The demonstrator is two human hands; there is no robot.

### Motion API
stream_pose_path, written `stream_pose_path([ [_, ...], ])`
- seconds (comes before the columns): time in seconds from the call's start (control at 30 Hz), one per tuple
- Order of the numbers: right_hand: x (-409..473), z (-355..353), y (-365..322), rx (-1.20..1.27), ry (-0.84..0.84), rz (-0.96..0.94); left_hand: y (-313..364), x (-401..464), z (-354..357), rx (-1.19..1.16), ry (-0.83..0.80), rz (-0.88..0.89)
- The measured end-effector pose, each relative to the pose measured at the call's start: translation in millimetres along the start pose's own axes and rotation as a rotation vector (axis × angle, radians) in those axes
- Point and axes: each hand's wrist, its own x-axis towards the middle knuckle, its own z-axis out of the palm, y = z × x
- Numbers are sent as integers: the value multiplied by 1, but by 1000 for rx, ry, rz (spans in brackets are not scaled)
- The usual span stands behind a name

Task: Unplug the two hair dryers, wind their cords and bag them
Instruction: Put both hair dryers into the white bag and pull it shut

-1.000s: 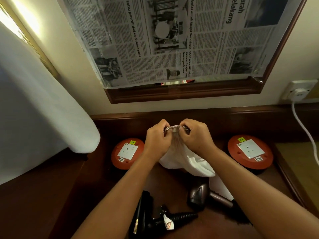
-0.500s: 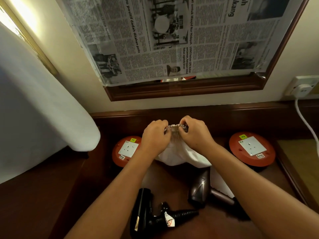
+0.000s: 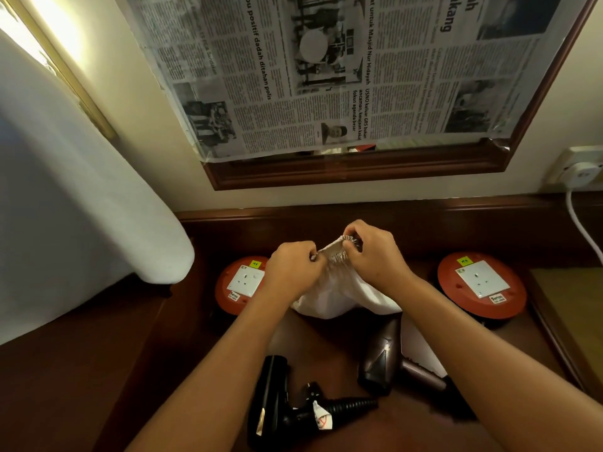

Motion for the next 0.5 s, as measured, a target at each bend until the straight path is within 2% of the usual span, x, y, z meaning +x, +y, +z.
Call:
stream_pose_path([
  [0.03,-1,-1,0,-13,-60,-10,2,1,-6,102,-85,2],
  [0.1,-1,-2,0,-49,-150,-15,5,3,-13,157,-121,-13],
  [0.17,0,-3,-2,-66,-155,6,7,3,-12,88,-30,-26],
  [0.33,4,-4,-8,-107,-45,9,4,-6,1,-73,216,-121],
  [0.43,4,-8,-7,-106,-17,52,-2,-9,2,-130,275,-246],
  [0.5,4,-12,-5,-94,-7,82,-5,-11,3,-113,250,-249],
])
